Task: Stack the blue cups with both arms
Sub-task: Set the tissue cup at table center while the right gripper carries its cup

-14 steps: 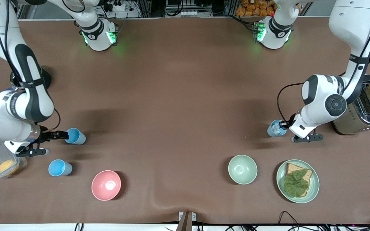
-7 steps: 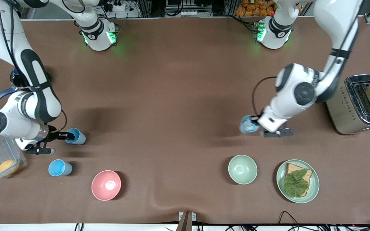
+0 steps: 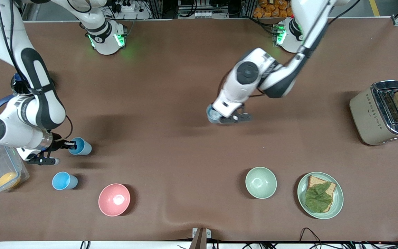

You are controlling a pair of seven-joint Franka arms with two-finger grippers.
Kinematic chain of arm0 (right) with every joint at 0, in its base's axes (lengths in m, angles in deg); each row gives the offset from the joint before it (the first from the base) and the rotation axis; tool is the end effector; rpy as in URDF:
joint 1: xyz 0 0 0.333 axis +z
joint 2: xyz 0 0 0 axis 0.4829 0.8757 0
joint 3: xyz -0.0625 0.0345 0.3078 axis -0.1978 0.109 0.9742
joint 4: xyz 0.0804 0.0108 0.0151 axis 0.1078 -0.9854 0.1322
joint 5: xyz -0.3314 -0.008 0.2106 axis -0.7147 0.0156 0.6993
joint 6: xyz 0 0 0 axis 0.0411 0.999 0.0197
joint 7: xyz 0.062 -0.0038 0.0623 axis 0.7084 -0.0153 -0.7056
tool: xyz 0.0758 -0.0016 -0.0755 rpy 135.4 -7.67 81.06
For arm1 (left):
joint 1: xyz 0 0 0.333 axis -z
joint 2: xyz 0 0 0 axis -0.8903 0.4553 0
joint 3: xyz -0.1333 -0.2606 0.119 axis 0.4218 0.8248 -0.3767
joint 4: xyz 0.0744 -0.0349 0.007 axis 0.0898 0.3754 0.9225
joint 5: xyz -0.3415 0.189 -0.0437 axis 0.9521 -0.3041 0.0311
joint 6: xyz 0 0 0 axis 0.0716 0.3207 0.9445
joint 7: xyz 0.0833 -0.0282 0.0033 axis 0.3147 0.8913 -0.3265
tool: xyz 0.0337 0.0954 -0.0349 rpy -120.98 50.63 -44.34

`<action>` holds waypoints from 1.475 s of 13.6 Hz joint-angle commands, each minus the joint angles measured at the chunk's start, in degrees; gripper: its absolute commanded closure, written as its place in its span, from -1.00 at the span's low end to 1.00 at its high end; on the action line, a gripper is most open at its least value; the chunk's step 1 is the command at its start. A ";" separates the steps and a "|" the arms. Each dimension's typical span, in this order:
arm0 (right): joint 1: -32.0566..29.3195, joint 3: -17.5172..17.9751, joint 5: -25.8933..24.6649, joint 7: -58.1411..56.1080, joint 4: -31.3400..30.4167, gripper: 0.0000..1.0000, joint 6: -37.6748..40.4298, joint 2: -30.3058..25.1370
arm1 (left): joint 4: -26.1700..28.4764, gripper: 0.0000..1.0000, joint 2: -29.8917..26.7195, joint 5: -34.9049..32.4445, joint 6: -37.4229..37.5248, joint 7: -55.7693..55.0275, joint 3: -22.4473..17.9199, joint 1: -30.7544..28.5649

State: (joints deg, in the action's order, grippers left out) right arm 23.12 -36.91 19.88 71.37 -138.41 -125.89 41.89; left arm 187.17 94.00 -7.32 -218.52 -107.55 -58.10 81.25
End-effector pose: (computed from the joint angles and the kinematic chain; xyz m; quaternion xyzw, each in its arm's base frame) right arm 0.6324 -0.0702 0.2526 -0.9966 0.0192 0.0568 0.0557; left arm 0.4706 -0.4376 0.3072 0.9961 0.0478 -0.0477 0.0571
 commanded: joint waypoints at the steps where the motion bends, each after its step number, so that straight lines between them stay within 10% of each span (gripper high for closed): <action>1: 1.44 0.21 1.49 0.85 3.98 1.00 9.59 -3.00 | -3.37 1.00 4.71 -4.20 -2.43 -4.31 -0.58 2.41; 4: 3.28 0.73 3.07 0.76 6.63 1.00 15.07 -4.75 | -5.39 0.82 8.75 -8.69 -5.60 -10.99 -0.58 5.31; 5: 5.03 0.74 3.07 1.02 6.63 1.00 15.60 -5.98 | -6.10 0.24 9.55 -10.44 -5.61 -12.49 -0.58 5.84; 6: 6.79 0.74 3.07 1.98 6.55 1.00 16.39 -7.04 | -6.10 -0.80 9.73 -12.28 -5.61 -13.90 -0.58 6.19; 7: 8.37 0.74 3.07 3.47 6.46 1.00 17.35 -8.09 | -6.10 -1.00 9.38 -13.87 -5.52 -16.44 -0.58 6.19; 20: 39.93 0.82 6.94 49.95 5.23 1.00 7.90 -8.46 | -15.57 -1.00 -10.66 -9.67 18.97 0.93 -0.14 -16.11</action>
State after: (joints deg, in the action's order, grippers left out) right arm 60.45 -35.23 25.26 117.05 -133.02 -114.51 32.18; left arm 174.84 83.64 -18.94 -204.36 -110.03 -58.79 67.84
